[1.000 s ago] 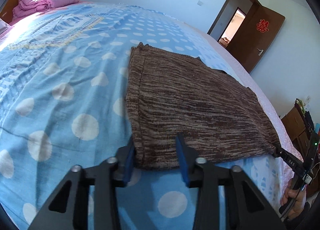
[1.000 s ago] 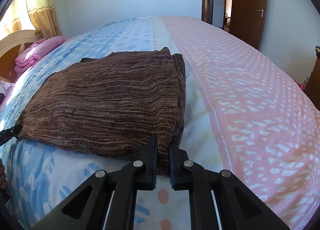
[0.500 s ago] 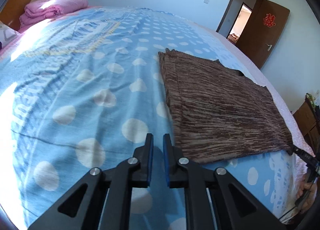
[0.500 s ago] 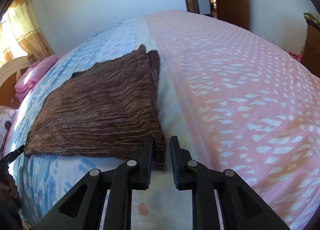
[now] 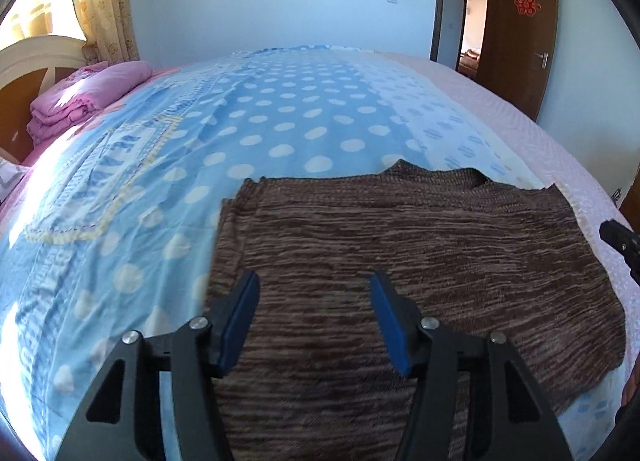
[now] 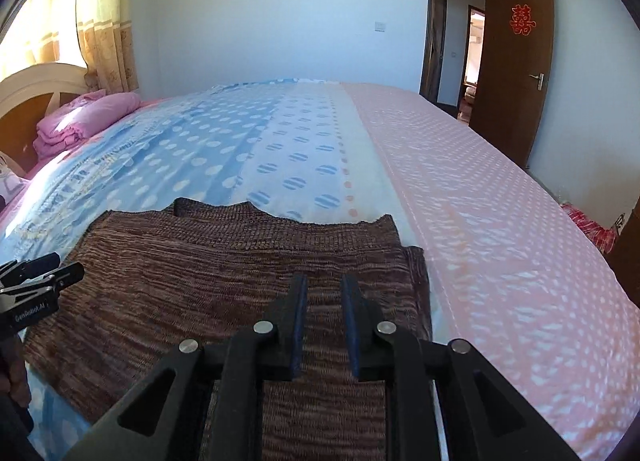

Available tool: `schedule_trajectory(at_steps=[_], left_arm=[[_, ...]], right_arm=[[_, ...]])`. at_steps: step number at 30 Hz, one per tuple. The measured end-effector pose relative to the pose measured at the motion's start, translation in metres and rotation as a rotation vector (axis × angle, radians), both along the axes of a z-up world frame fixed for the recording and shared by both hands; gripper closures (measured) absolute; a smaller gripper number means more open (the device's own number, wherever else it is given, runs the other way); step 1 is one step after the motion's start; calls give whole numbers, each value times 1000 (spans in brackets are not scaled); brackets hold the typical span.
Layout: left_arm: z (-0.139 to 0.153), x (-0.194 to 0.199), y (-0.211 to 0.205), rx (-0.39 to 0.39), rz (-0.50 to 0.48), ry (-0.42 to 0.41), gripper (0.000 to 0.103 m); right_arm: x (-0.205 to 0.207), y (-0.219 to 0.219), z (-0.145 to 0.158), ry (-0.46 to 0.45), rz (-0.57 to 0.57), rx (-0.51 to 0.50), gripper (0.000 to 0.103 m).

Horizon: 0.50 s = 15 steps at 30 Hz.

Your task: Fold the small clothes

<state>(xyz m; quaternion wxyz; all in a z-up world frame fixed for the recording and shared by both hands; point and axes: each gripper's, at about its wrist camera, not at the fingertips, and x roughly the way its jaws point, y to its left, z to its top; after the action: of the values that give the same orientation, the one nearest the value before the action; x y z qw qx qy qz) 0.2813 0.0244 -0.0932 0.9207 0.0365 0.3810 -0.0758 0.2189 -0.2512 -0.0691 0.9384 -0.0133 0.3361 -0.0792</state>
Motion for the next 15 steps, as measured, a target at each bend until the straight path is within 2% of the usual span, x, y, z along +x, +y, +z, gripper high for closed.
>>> schedule_trajectory(at_steps=[3, 5, 6, 8, 11, 13, 15], left_arm=[[-17, 13, -23, 104, 10, -5, 42], [-25, 18, -28, 135, 18, 17, 41], [-23, 17, -29, 132, 22, 8, 40], [-23, 18, -27, 131, 32, 9, 33], [-25, 19, -27, 140, 53, 12, 25], [-27, 20, -28, 155, 71, 9, 20], [-27, 20, -29, 171, 79, 6, 18]], right_arm=[[16, -15, -23, 71, -29, -27, 86], [23, -37, -44, 144, -80, -20, 86], [20, -47, -44, 126, -78, 47, 85], [18, -62, -42, 121, -138, 77, 79], [12, -78, -44, 98, -197, 152, 78], [9, -79, -43, 93, -197, 167, 78], [9, -72, -40, 104, -214, 124, 78]])
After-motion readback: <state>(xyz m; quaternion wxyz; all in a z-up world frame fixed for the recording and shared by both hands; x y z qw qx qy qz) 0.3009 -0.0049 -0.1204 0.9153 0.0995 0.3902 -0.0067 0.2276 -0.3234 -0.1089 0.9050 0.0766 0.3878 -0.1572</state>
